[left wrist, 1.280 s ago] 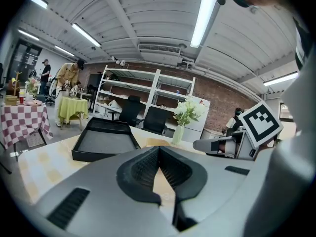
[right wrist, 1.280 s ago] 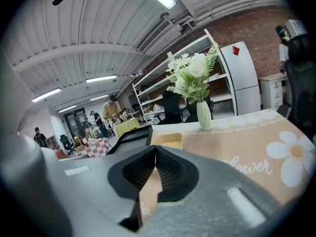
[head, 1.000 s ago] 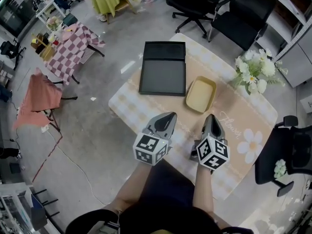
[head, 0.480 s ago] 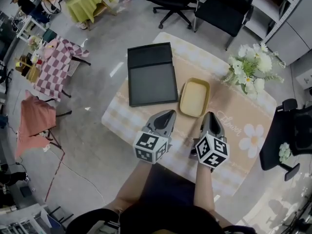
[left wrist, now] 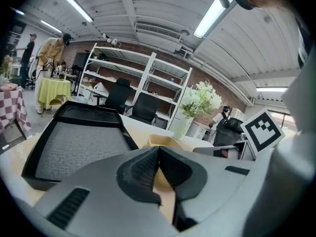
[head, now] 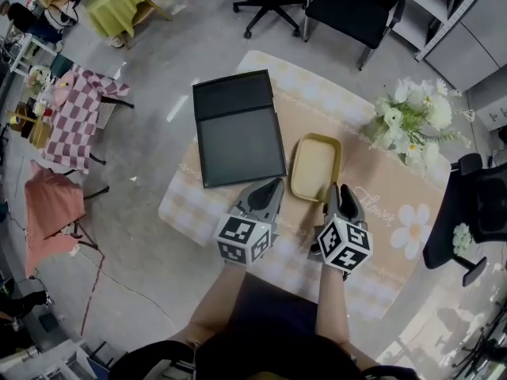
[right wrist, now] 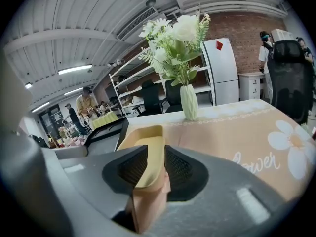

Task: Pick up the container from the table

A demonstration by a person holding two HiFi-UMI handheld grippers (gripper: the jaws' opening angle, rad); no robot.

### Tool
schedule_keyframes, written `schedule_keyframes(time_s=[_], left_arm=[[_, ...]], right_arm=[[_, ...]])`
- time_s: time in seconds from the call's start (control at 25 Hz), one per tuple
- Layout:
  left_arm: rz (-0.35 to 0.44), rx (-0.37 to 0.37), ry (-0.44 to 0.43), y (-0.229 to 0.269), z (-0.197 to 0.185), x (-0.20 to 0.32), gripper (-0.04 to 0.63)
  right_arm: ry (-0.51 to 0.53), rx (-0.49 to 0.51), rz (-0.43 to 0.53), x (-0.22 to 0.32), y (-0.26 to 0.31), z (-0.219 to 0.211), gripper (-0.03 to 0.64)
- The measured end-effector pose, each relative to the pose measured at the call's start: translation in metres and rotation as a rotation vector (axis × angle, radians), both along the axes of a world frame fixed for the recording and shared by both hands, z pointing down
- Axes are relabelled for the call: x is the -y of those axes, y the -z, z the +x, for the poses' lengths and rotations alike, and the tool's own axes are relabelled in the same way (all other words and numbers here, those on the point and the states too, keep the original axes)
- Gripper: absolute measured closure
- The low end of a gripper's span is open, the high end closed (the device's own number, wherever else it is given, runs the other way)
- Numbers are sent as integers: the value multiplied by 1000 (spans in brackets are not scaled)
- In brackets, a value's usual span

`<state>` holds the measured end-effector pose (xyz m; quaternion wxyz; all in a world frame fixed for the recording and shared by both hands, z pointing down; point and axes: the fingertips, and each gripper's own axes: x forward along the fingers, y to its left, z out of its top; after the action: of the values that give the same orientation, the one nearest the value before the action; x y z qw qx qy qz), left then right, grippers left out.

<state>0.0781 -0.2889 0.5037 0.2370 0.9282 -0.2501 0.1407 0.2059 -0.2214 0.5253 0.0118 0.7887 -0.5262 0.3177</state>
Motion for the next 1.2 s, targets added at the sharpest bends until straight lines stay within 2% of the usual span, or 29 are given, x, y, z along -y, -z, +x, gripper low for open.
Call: schedule_keyframes(time_s=[0.64,1.0,1.2], left_arm=[[-76,20,31,-31,9,18,584],[-83,30,57,-34,5,22,584],[-79,31,70,-32,0,23,584]], right_arm=[[19,47,-74,21,-35,12,511],[38,78,-120,25,-48,9,511],[17,66,-137,23,-48,12,567]])
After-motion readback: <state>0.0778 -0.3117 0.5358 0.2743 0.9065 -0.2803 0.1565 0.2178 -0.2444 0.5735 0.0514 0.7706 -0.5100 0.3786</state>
